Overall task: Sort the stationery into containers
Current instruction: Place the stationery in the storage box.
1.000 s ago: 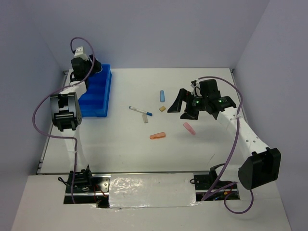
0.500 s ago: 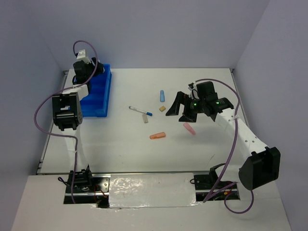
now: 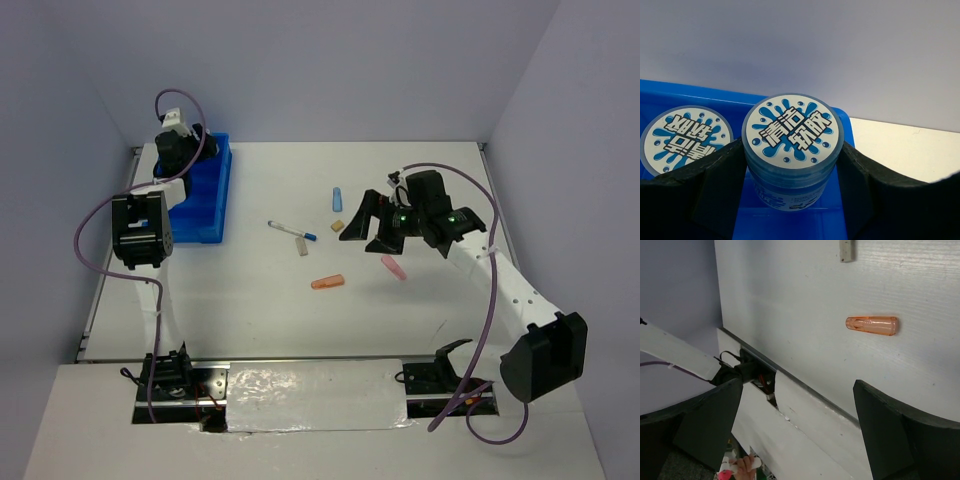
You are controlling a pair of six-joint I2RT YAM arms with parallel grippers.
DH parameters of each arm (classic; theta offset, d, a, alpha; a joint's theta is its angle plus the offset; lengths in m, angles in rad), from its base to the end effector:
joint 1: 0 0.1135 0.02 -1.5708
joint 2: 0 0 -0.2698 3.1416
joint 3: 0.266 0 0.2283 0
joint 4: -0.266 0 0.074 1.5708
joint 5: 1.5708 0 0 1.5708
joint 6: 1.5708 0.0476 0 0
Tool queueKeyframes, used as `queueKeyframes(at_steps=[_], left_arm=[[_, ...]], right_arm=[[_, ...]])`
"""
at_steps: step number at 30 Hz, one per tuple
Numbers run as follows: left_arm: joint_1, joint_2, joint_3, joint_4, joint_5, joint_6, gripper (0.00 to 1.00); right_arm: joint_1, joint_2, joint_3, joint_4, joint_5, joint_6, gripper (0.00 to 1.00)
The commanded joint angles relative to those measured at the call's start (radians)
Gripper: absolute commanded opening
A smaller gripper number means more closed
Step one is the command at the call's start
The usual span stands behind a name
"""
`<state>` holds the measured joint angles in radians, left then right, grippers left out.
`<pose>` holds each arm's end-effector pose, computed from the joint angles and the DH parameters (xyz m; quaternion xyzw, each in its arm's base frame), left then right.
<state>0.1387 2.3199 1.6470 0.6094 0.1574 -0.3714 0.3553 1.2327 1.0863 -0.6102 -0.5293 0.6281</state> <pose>0.5301 0.0665 0.2130 -0.1313 0.7170 -0.1361 0.6709 0.2175 0.1063 0.3163 0.0179 0.8922 0.3922 0.2235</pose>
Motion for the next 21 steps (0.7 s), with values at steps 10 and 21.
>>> queueKeyframes(at_steps=[10, 21], left_arm=[[-0.007, -0.011, -0.007, 0.141, -0.029, 0.006, 0.67], [-0.014, -0.025, -0.038, 0.219, -0.016, -0.012, 0.65]], right_arm=[[0.037, -0.007, 0.003, 0.072, 0.003, 0.025, 1.0], [0.05, 0.007, 0.021, 0.056, 0.012, 0.01, 1.0]])
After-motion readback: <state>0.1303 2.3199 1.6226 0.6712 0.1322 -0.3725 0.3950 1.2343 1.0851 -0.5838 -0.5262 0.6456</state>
